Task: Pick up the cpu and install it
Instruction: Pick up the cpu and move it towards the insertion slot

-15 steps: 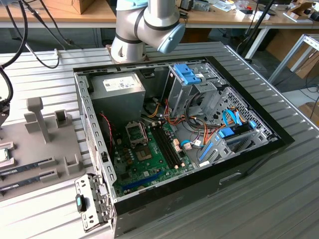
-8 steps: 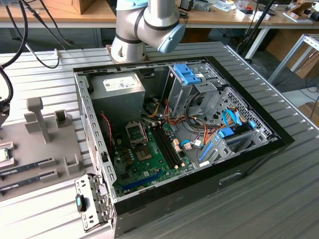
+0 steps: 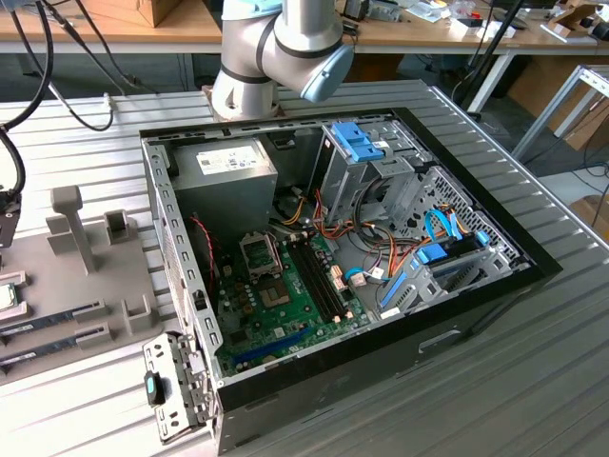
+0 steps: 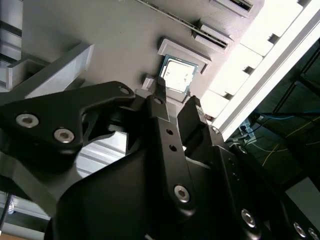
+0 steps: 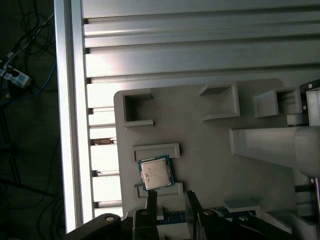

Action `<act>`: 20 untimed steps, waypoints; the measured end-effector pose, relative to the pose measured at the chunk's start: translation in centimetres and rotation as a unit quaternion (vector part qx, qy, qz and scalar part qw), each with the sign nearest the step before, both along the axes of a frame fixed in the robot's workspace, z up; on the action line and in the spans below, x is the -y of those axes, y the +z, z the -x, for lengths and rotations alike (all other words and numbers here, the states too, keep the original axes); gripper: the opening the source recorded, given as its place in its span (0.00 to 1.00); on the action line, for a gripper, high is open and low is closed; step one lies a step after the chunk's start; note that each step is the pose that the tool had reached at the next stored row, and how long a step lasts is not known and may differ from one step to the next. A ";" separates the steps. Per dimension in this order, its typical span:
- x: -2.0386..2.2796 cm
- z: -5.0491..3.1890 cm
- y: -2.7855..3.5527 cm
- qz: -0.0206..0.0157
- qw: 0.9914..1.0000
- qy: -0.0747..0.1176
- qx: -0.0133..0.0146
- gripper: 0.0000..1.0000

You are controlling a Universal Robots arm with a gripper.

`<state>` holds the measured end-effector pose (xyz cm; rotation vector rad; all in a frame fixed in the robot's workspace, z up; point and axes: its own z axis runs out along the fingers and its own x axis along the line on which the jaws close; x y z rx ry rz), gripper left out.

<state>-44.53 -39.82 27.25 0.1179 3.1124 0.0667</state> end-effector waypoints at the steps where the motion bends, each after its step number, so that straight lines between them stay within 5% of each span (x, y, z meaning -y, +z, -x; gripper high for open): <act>1: 0.00 0.00 0.00 0.000 1.000 0.000 0.000 0.42; 7: 0.00 -0.01 0.00 0.000 1.000 0.000 0.000 0.66; 20: 0.00 -0.02 -0.10 0.000 1.000 0.000 0.000 0.66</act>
